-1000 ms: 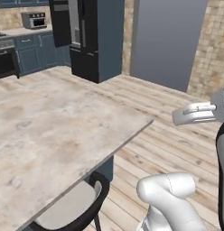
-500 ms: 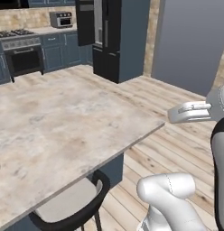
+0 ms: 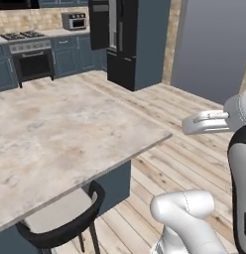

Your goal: Take the donuts from the fridge and place them on the empty tray on the dining counter.

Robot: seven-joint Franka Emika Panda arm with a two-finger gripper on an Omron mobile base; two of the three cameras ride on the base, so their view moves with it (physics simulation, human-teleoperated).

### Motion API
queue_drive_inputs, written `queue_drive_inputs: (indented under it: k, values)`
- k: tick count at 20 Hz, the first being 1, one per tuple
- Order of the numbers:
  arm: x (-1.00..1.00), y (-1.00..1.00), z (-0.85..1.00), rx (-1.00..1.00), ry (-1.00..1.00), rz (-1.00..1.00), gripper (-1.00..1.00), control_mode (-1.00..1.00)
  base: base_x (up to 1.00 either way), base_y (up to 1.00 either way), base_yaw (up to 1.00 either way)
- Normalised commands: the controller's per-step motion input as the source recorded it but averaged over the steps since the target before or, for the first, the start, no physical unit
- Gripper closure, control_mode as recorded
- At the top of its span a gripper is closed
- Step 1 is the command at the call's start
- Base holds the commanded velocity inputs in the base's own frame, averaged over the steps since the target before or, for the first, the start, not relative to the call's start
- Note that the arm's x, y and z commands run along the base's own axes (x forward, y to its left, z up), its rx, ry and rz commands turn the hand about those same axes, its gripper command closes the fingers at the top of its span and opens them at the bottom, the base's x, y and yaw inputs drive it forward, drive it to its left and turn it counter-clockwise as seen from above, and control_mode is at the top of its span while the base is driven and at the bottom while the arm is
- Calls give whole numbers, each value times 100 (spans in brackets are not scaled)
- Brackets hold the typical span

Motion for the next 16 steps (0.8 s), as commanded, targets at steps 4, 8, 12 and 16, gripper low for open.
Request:
queue_drive_inputs:
  k: [4, 8, 12, 16]
  values:
    - [0, 0, 0, 0, 0, 0, -100, 100, -100, -100, 0]
    - [0, 0, 0, 0, 0, 0, -100, 100, 66, -100, 3]
    - [0, 0, 0, 0, 0, 0, -100, 100, 100, -100, 4]
    - [0, 0, 0, 0, 0, 0, -100, 100, 100, -100, 3]
